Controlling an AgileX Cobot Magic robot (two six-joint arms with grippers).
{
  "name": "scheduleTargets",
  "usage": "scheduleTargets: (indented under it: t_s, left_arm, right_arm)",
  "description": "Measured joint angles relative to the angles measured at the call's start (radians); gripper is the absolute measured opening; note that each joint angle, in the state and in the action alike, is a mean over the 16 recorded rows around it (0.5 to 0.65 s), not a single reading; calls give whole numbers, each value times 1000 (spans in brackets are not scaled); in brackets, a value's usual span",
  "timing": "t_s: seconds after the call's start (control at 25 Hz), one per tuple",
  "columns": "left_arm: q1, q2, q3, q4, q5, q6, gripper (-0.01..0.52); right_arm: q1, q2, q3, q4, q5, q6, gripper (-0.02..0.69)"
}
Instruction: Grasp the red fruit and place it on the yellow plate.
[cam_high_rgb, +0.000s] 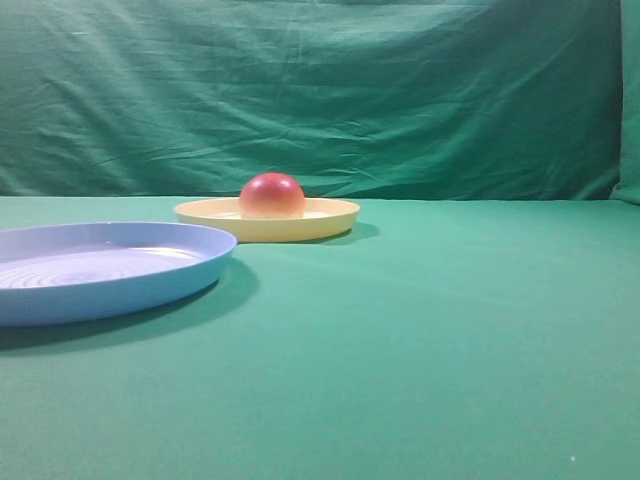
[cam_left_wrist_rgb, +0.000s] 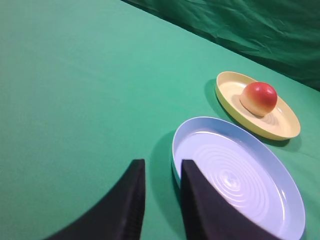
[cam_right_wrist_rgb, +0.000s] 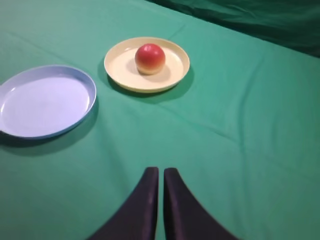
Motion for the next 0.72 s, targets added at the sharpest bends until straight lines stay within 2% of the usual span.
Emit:
scheduleTargets:
  t_s: [0.28, 0.72]
  left_arm:
    - [0, 0, 0, 0, 0, 0, 157]
    - [0, 0, 0, 0, 0, 0, 157]
  right_arm:
    - [-84, -100, 144, 0, -90, 2, 0]
    - [-354, -307, 329, 0, -165, 3, 0]
